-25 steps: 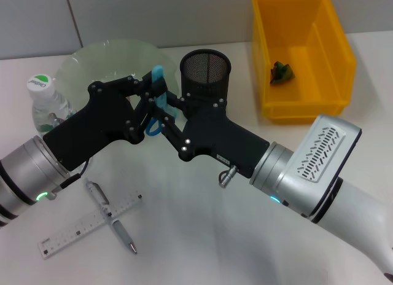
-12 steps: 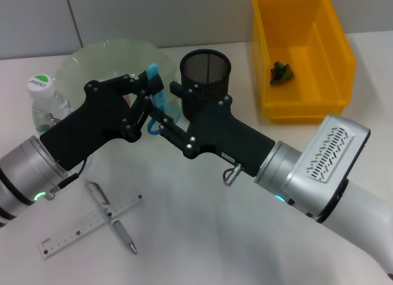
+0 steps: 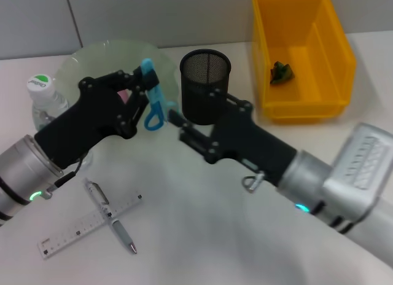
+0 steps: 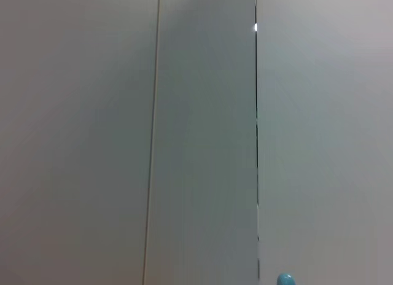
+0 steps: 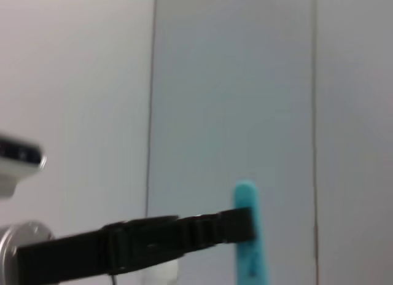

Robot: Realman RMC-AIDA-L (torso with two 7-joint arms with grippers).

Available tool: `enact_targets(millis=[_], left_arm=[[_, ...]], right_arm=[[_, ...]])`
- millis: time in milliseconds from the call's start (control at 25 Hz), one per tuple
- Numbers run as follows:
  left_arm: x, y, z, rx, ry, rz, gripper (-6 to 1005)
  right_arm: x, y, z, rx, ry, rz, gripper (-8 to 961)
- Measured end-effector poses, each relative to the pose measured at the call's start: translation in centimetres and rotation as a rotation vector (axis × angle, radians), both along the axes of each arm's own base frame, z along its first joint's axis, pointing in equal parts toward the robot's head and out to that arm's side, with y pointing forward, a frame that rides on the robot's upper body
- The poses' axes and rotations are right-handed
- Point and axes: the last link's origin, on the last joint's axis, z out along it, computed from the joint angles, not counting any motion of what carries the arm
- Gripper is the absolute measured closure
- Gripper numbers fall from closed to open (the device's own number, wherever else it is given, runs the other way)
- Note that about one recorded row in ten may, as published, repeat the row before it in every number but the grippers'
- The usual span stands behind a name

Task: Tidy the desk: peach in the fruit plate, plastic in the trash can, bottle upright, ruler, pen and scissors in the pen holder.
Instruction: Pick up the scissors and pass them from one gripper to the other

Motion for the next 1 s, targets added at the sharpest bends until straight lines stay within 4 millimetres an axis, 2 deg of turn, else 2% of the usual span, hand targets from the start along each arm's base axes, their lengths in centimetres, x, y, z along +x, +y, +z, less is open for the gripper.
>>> enact_targets(millis=[160,480,600,840,1000], left_arm=[[0.2,-0.3,0.6,0.003,-0.048,-0.013,903],[0.3,-0.8,1.1,-0.042,-0.119,-0.011,904],[0.3,-1.6,1.8,-0.071,-0.19,-0.017,904],[-0.1,-2.3,3.0,-0.126,-0.308,0.007,905],[-0.3,-2.7,4.3,-0.228,-0.473,0.05,905]], right_arm=[[2.1,-0.6,1.8,-0.039,0.113,-0.052,382],[4.1,-1.6,3.8,-0.087,0.215,-0.082,384],[4.8,-2.0,4.9,-0.139,0.268,-0.088,384],[5.2,-2.0,6.6,-0.235,0.344,-0.082,385],[4.3,-2.1,7.4,-0.379,0.389,-0.021,386]])
